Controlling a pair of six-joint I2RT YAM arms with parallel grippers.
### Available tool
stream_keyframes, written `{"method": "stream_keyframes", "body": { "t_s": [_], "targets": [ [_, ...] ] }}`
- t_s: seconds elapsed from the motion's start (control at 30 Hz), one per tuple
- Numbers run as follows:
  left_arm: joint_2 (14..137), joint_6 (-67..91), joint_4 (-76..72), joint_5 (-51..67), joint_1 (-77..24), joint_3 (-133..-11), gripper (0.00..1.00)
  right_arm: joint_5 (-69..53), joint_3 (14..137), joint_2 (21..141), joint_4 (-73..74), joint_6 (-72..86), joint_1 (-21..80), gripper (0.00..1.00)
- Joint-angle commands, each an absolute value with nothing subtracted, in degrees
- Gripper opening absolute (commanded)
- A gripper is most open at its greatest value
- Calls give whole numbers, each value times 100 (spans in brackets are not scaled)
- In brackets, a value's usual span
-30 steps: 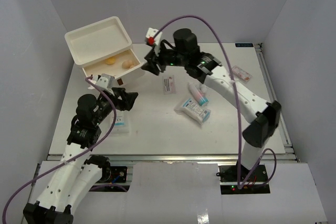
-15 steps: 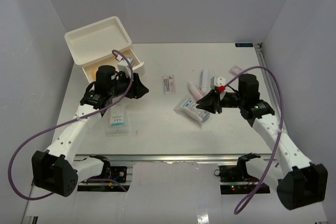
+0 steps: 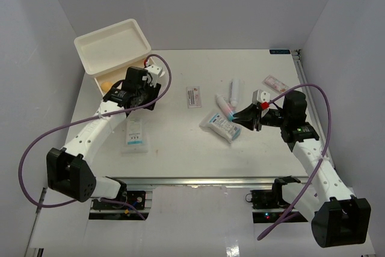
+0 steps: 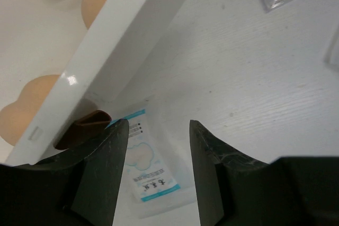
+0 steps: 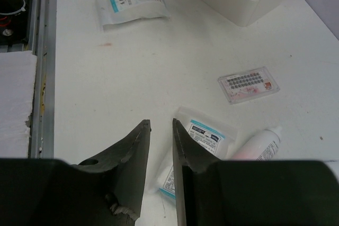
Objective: Organize the makeup
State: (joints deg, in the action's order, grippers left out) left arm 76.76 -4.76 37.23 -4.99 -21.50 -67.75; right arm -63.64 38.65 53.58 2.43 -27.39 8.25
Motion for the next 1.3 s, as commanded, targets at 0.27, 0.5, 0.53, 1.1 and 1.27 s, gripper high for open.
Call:
{"method": "stream_keyframes", "body": {
  "t_s": [0.27, 0.5, 0.53, 1.1, 1.27],
  "targets": [
    [8392, -2086, 3466, -2196, -2163, -7498, 96, -6412, 3962, 5470, 286, -2909, 791, 30],
    [8418, -2224, 3068, -2174, -2006, -7524, 98, -6425, 3990, 5537, 325, -2926, 792, 30],
    [8425, -2224, 3026, -2150, -1973, -7497, 98, -6414, 3990, 5542, 330, -2927, 791, 30],
    [8985, -2211, 1800, -1840, -1252, -7717, 98, -6387, 3999, 5546, 363, -2929, 785, 31],
    [9244, -2154, 1567, -1828, -1091, -7795, 98, -6389, 3990, 5546, 369, -2927, 765, 31]
  ]
}}
